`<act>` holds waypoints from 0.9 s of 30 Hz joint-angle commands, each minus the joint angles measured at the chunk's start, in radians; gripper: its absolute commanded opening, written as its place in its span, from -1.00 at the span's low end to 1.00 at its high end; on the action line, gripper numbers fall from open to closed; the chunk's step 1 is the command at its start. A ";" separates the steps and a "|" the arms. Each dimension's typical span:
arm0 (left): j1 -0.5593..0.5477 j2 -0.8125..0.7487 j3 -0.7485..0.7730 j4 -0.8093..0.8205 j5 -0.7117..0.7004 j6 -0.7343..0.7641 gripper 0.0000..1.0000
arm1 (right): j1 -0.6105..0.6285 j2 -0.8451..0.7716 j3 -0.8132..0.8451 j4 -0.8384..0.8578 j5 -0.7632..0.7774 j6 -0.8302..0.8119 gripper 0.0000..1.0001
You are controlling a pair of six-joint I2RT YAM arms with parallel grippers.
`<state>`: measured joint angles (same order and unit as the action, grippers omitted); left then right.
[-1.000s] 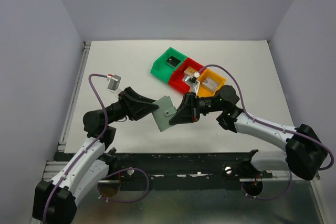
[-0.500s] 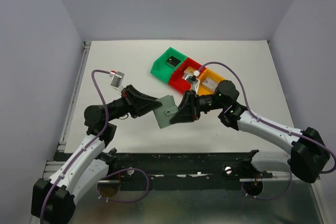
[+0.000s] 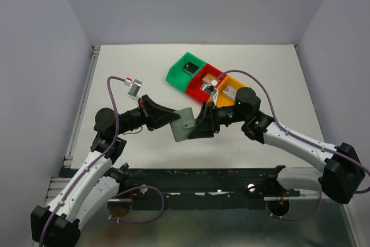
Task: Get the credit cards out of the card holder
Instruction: Open the card holder at the center of the board.
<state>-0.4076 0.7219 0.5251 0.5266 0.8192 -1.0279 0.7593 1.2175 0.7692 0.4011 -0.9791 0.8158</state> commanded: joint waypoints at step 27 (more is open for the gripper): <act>-0.027 -0.042 0.128 -0.410 -0.183 0.178 -0.02 | 0.012 -0.035 0.087 -0.179 0.108 -0.087 -0.63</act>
<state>-0.4324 0.6903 0.6472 0.1184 0.6567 -0.8642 0.7666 1.1965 0.8265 0.2310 -0.8768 0.7433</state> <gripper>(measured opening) 0.479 0.265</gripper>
